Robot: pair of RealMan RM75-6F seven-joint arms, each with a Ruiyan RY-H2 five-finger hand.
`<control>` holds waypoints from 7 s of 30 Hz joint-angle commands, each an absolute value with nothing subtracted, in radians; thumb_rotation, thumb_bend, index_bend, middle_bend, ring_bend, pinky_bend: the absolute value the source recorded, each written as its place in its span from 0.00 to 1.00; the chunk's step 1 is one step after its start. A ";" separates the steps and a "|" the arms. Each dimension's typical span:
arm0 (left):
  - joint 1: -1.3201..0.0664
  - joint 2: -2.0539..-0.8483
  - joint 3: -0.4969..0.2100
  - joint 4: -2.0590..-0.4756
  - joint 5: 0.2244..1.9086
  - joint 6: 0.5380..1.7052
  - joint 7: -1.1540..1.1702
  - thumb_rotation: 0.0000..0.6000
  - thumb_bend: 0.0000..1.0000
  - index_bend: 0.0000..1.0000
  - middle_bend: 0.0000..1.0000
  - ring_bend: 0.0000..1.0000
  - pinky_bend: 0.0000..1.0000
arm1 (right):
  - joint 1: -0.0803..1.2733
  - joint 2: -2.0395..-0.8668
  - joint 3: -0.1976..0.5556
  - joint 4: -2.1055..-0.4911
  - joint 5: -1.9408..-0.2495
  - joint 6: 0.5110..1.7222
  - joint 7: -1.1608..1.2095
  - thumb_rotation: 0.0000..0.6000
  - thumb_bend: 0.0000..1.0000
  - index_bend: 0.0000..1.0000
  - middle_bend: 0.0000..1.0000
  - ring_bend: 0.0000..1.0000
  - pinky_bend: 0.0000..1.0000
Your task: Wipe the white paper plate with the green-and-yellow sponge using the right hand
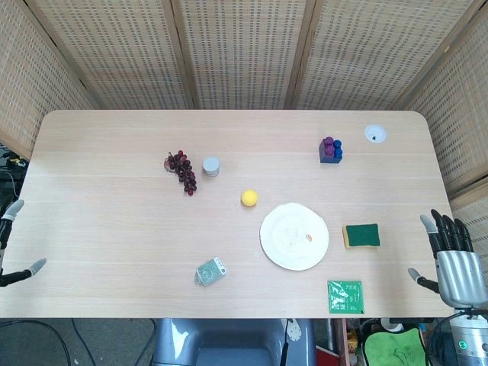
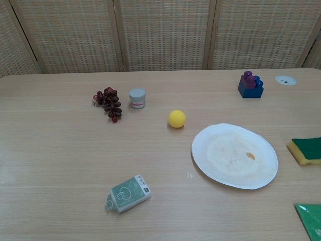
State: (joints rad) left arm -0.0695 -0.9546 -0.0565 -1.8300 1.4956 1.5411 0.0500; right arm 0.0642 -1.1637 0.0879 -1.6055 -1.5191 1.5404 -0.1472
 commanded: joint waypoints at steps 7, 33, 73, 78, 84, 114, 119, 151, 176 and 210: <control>-0.074 -0.957 -0.057 -1.824 1.493 1.527 0.042 1.00 0.00 0.00 0.00 0.00 0.00 | 0.074 -1.175 0.078 -1.594 -1.532 1.525 -0.159 1.00 0.00 0.00 0.00 0.00 0.00; -0.120 -0.991 -0.097 -1.809 1.389 1.454 0.091 1.00 0.00 0.00 0.00 0.00 0.00 | 0.424 -1.463 0.122 -1.198 -1.390 0.985 -0.262 1.00 0.00 0.08 0.09 0.00 0.00; -0.132 -0.969 -0.105 -1.817 1.363 1.426 0.055 1.00 0.00 0.00 0.00 0.00 0.00 | 0.500 -1.678 0.071 -0.843 -1.390 0.955 -0.197 1.00 0.21 0.41 0.45 0.30 0.54; -0.133 -0.968 -0.105 -1.818 1.359 1.424 0.053 1.00 0.00 0.00 0.00 0.00 0.00 | 0.501 -1.687 0.066 -0.822 -1.404 0.971 -0.170 1.00 0.26 0.42 0.46 0.31 0.55; -0.136 -0.965 -0.107 -1.818 1.350 1.417 0.048 1.00 0.00 0.00 0.00 0.00 0.00 | 0.495 -1.585 0.081 -1.019 -1.487 1.134 -0.043 1.00 0.26 0.43 0.47 0.31 0.55; -0.152 -0.957 -0.110 -1.813 1.317 1.380 0.046 1.00 0.00 0.00 0.00 0.00 0.00 | 0.670 -1.615 0.100 -1.183 -1.479 0.930 0.253 1.00 0.26 0.44 0.49 0.32 0.56; -0.154 -0.958 -0.109 -1.813 1.316 1.377 0.048 1.00 0.00 0.00 0.00 0.00 0.00 | 0.667 -1.632 0.093 -1.150 -1.470 0.927 0.267 1.00 0.26 0.44 0.49 0.32 0.56; -0.154 -0.949 -0.103 -1.820 1.322 1.374 0.029 1.00 0.00 0.00 0.00 0.00 0.00 | 0.642 -1.738 0.025 -0.925 -1.500 0.922 0.372 1.00 0.31 0.46 0.51 0.33 0.56; -0.150 -0.940 -0.101 -1.819 1.328 1.377 0.003 1.00 0.00 0.00 0.00 0.00 0.00 | 0.670 -1.780 0.073 -0.926 -1.456 0.909 0.328 1.00 0.32 0.46 0.51 0.33 0.56; -0.146 -0.945 -0.097 -1.823 1.342 1.391 0.012 1.00 0.00 0.00 0.00 0.00 0.00 | 0.651 -1.829 0.017 -0.762 -1.540 0.978 0.569 1.00 0.35 0.48 0.53 0.33 0.56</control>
State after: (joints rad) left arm -0.1457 -0.9448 -0.0969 -1.8233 1.3416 1.3908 0.0124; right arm 0.6502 -1.8334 0.0136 -0.7546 -1.5363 0.9674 0.5679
